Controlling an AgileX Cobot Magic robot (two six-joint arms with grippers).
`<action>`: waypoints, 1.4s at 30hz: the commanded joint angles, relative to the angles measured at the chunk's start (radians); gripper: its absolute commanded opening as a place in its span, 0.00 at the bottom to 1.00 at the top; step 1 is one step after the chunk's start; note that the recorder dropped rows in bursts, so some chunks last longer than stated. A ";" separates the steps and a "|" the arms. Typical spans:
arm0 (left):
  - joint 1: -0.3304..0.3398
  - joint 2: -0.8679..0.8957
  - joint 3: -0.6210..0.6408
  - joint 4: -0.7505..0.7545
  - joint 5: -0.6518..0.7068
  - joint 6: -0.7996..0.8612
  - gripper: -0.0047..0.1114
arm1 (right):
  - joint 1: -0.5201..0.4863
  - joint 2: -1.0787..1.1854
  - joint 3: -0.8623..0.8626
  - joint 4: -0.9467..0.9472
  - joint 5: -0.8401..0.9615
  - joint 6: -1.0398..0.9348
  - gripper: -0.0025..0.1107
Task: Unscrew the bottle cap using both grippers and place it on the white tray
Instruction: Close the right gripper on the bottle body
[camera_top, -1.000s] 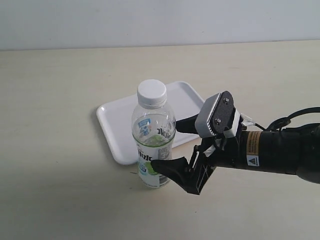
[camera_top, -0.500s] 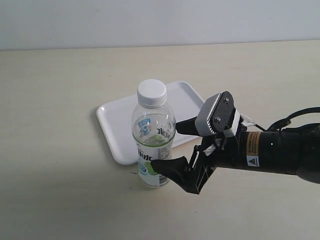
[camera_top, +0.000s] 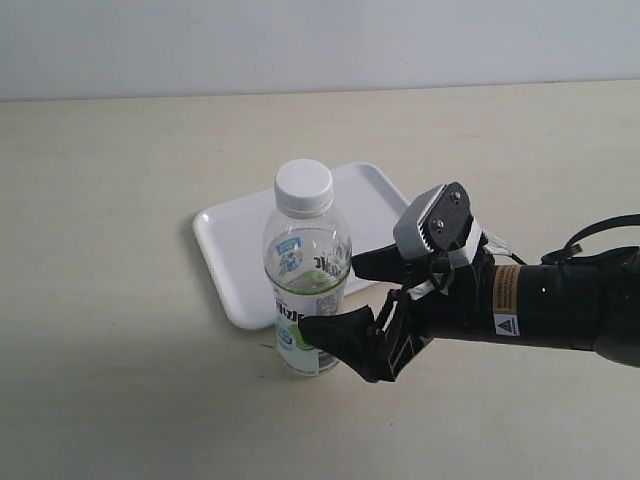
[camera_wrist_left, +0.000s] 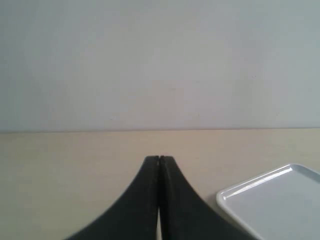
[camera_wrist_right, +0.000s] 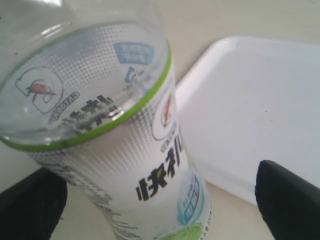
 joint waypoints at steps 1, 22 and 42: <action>-0.005 -0.009 -0.001 0.002 -0.009 -0.002 0.04 | 0.001 0.002 -0.007 -0.017 0.002 -0.013 0.95; -0.005 -0.009 -0.001 0.002 -0.009 -0.002 0.04 | 0.001 0.002 -0.010 -0.034 -0.088 -0.262 0.95; -0.005 -0.009 -0.001 0.002 -0.009 -0.002 0.04 | 0.001 0.002 -0.047 -0.116 -0.083 -0.196 0.95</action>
